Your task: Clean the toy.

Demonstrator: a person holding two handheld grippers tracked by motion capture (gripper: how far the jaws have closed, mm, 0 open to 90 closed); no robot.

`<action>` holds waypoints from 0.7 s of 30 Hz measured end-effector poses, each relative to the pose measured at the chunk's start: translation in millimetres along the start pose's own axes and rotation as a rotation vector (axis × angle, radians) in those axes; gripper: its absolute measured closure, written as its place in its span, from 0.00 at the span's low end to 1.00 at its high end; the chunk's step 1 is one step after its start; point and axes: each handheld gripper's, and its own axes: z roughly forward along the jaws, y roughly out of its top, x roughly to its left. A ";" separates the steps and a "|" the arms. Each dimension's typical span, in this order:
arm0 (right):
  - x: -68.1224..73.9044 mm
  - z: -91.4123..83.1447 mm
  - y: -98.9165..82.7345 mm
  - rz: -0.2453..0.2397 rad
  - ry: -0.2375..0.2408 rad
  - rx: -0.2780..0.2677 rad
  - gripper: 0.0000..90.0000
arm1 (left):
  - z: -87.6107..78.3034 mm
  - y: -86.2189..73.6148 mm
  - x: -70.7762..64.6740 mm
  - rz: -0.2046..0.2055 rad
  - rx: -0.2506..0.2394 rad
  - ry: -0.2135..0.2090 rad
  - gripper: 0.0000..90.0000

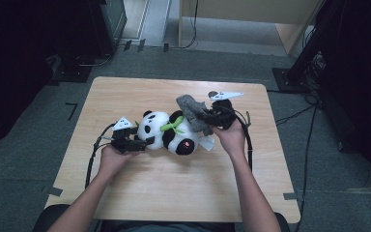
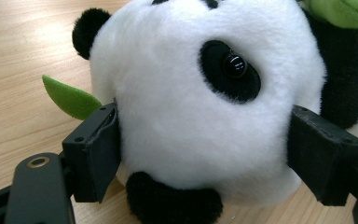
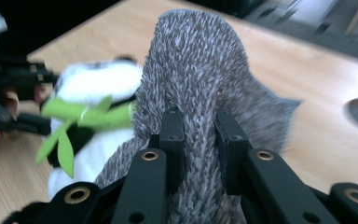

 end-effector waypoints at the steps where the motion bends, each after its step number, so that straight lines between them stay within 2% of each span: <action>1: 1.9 5.3 -2.5 0.005 0.001 0.009 0.85 | 0.3 0.4 0.4 -0.006 -0.001 0.000 0.19; 4: 3.2 9.1 -9.6 0.012 -0.015 -0.027 0.85 | 0.9 1.0 1.1 -0.008 0.000 -0.005 0.19; 13: -7.3 3.0 -20.0 0.047 -0.015 -0.021 0.84 | 1.0 2.1 0.8 0.000 0.007 -0.007 0.19; 21: -17.5 -0.2 -25.8 0.068 -0.037 0.004 0.84 | 0.7 1.7 1.3 -0.001 0.005 -0.010 0.19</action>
